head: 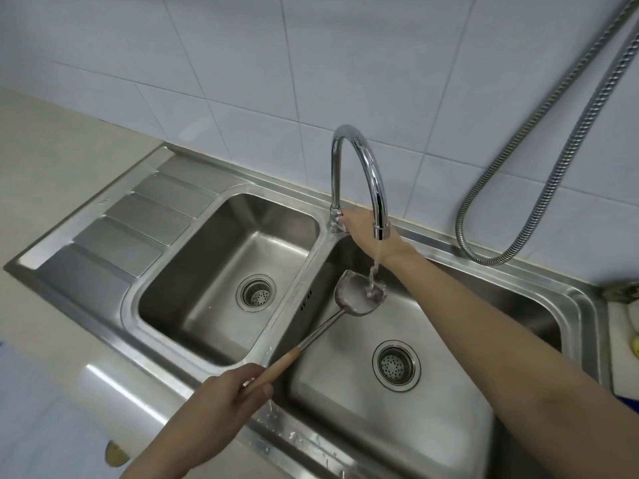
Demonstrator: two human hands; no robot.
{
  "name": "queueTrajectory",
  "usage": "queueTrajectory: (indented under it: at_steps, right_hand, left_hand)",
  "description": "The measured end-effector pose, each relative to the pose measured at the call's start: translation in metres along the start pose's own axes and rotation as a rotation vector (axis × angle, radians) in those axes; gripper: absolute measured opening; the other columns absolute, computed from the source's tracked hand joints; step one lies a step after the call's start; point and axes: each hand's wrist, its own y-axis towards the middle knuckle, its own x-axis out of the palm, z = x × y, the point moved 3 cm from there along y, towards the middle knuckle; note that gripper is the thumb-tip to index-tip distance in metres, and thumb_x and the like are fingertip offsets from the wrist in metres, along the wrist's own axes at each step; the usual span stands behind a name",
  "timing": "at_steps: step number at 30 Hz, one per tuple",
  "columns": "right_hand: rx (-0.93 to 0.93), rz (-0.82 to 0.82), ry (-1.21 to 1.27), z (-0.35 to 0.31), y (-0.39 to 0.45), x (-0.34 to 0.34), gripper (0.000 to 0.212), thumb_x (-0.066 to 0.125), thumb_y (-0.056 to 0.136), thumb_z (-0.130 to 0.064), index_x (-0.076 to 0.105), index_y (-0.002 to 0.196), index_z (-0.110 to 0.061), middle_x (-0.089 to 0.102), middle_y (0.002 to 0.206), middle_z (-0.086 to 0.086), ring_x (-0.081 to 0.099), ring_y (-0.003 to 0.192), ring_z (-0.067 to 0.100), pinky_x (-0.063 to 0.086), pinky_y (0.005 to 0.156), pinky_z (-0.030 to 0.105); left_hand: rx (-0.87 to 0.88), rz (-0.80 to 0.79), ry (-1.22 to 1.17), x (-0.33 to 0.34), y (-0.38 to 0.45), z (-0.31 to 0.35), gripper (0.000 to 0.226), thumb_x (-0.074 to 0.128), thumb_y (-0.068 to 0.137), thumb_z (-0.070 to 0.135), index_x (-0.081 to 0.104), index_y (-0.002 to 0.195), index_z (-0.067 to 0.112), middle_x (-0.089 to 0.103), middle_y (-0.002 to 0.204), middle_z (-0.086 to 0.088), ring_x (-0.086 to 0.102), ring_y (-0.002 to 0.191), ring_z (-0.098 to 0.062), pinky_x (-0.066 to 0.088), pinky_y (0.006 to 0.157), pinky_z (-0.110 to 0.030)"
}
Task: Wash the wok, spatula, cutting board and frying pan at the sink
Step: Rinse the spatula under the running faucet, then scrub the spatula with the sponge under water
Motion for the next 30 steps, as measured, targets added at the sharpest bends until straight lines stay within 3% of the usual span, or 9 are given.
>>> queueTrajectory:
  at_steps: [2,4,7,11,17,21,25,28,30]
  right_hand:
    - [-0.03,-0.082,0.093,-0.052,-0.046,-0.034,0.071,0.014,0.081,-0.082,0.051,0.122,-0.037,0.061,0.114,-0.007,0.06,0.106,0.016,0.043,0.081,0.026]
    - [-0.069,-0.081,0.101,-0.104,-0.097,-0.08,0.048,0.027,0.095,-0.058,0.052,0.124,-0.03,0.062,0.106,0.0,0.061,0.092,0.017,0.05,0.082,0.032]
    - [-0.033,0.001,0.046,-0.102,-0.153,-0.096,0.033,0.037,0.102,-0.026,0.058,0.115,-0.005,0.062,0.097,0.013,0.059,0.09,0.028,0.048,0.088,0.038]
    - [0.163,0.114,0.03,-0.055,-0.243,-0.095,0.035,0.048,0.098,-0.023,0.054,0.129,-0.007,0.059,0.127,0.01,0.055,0.116,0.025,0.04,0.099,0.033]
    - [0.435,0.251,-0.053,-0.017,-0.401,-0.102,0.029,0.057,0.092,-0.015,0.059,0.119,-0.005,0.061,0.116,0.013,0.059,0.105,0.03,0.047,0.091,0.04]
    - [0.622,0.457,-0.269,-0.015,-0.497,-0.107,0.027,0.068,0.083,-0.006,0.064,0.109,-0.002,0.063,0.107,0.019,0.058,0.1,0.037,0.045,0.085,0.048]
    - [1.008,0.43,-0.394,-0.016,-0.569,-0.093,0.051,0.072,0.078,-0.02,0.055,0.123,-0.004,0.054,0.124,0.025,0.049,0.114,0.043,0.039,0.094,0.054]
    - [1.292,0.264,-0.234,-0.021,-0.6,-0.078,0.072,0.055,0.087,-0.051,0.026,0.145,-0.021,0.041,0.134,0.021,0.043,0.119,0.041,0.04,0.092,0.053]
    - [1.309,0.247,-0.173,-0.024,-0.609,-0.075,0.069,0.05,0.088,-0.056,0.021,0.144,-0.026,0.042,0.128,0.02,0.045,0.114,0.038,0.043,0.087,0.051]
  left_hand:
    - [-0.002,-0.015,0.029,0.002,0.004,-0.003,0.01,0.051,0.093,0.041,0.059,0.092,0.035,0.059,0.064,0.01,0.053,0.059,-0.003,0.039,0.057,-0.02]
    - [-0.017,-0.06,0.006,0.007,0.01,-0.002,0.01,0.049,0.096,0.036,0.056,0.093,0.03,0.06,0.07,0.004,0.052,0.053,-0.004,0.04,0.05,-0.019]
    - [-0.06,-0.106,-0.063,0.01,0.021,0.002,0.017,0.046,0.098,0.032,0.052,0.093,0.018,0.062,0.077,0.001,0.048,0.048,-0.005,0.037,0.042,-0.017]
    - [-0.083,-0.095,-0.038,0.009,0.035,0.003,0.038,0.045,0.094,0.05,0.05,0.092,0.012,0.056,0.072,-0.001,0.046,0.052,-0.012,0.039,0.046,-0.024]
    - [0.009,-0.102,0.075,0.013,0.044,-0.001,0.043,0.043,0.093,0.054,0.053,0.093,0.012,0.057,0.067,-0.002,0.041,0.04,-0.013,0.032,0.037,-0.02]
    - [0.148,-0.156,0.148,0.019,0.044,0.0,0.056,0.039,0.091,0.062,0.058,0.087,0.009,0.055,0.062,0.0,0.044,0.042,-0.01,0.036,0.04,-0.019]
    - [0.235,-0.214,0.239,0.031,0.051,0.0,0.05,0.038,0.092,0.061,0.055,0.08,0.016,0.06,0.068,-0.002,0.052,0.055,-0.014,0.049,0.056,-0.03]
    - [0.208,-0.373,0.146,0.042,0.053,0.004,0.036,0.04,0.097,0.049,0.051,0.093,0.015,0.055,0.072,-0.002,0.044,0.052,-0.012,0.04,0.048,-0.027]
    - [0.167,-0.468,0.101,0.048,0.051,0.011,0.031,0.041,0.098,0.045,0.047,0.098,0.014,0.049,0.072,0.0,0.038,0.049,-0.009,0.036,0.043,-0.024]
